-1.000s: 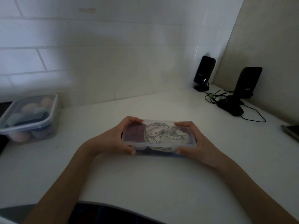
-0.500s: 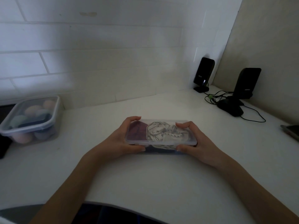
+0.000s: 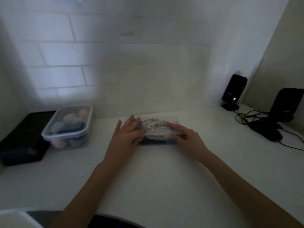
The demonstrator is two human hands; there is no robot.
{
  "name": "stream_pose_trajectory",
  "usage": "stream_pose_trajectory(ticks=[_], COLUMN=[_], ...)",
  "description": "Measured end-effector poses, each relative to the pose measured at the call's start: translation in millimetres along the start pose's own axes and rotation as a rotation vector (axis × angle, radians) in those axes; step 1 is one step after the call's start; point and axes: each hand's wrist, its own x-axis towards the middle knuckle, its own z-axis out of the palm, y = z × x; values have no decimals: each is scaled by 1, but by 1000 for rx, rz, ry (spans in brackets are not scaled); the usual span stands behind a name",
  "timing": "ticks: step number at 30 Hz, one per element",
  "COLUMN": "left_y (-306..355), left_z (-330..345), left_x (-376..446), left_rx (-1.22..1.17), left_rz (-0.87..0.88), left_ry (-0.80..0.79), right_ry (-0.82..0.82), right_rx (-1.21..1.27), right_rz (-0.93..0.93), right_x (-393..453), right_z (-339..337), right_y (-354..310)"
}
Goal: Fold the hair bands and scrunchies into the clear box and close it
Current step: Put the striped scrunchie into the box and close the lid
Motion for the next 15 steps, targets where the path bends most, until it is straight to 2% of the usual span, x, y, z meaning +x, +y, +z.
stream_pose_trajectory(ticks=[5,9,12,15], left_y=[-39,-52,-54,-53], left_z=[0,8,12,16], left_x=[8,4,2,6], left_rx=[282,420,390,406], left_rz=[-68,-136,-251,-293], left_ry=[12,-90,-105,-94], right_ry=[37,67,80,73], right_rx=[37,52,28,-1], right_rz=[-55,-60,-90,-107], right_x=[46,68,77,90], right_z=[53,90,111,122], right_y=[-19,-33,-40,-40])
